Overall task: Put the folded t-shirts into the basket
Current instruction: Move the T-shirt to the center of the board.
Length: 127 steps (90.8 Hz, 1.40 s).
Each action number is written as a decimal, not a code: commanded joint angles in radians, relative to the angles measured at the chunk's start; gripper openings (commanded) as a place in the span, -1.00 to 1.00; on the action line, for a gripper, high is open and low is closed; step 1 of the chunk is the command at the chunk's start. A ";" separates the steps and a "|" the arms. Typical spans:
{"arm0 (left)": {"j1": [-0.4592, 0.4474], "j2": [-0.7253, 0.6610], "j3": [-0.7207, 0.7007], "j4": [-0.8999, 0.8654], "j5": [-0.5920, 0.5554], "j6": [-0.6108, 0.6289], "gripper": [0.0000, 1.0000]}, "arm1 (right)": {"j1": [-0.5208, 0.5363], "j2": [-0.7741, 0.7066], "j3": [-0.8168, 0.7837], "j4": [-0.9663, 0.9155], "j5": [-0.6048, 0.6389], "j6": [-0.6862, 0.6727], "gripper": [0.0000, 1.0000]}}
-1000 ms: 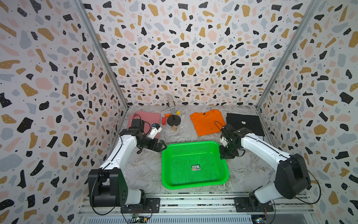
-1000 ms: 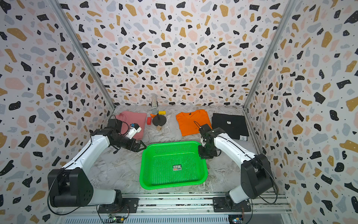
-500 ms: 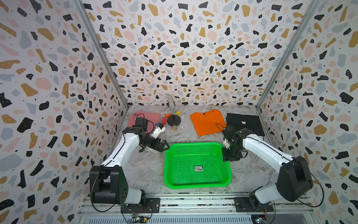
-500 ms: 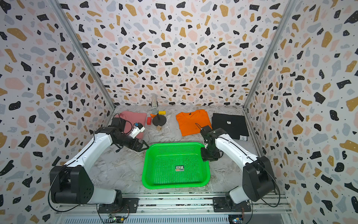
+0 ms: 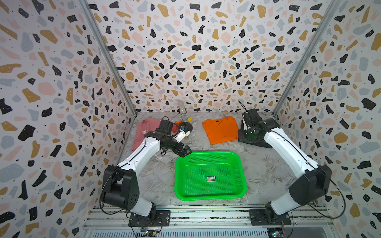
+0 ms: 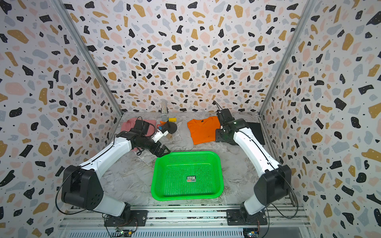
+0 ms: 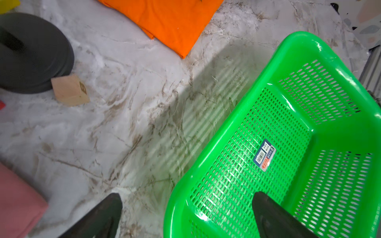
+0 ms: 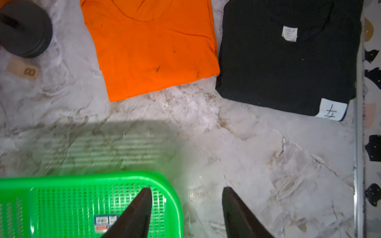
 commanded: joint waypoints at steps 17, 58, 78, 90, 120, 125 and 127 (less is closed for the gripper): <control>-0.097 0.060 0.055 0.097 -0.165 0.043 1.00 | -0.069 0.216 0.027 0.382 -0.123 -0.045 0.15; -0.233 0.290 0.338 0.109 -0.297 -0.069 1.00 | -0.107 0.581 0.164 0.609 -0.284 0.084 0.04; -0.233 0.466 0.579 0.021 -0.347 -0.257 1.00 | -0.103 0.594 0.100 0.593 -0.385 0.126 -0.13; -0.234 0.569 0.721 -0.059 -0.345 -0.318 1.00 | -0.089 0.521 -0.072 0.691 -0.455 0.202 -0.13; -0.233 0.605 0.711 -0.025 -0.341 -0.303 1.00 | 0.012 0.387 -0.292 0.820 -0.573 0.358 -0.12; -0.233 0.611 0.705 -0.018 -0.346 -0.299 1.00 | 0.023 0.379 -0.296 0.839 -0.602 0.387 -0.11; -0.233 0.614 0.706 -0.018 -0.348 -0.298 1.00 | 0.025 0.369 -0.300 0.851 -0.617 0.397 -0.11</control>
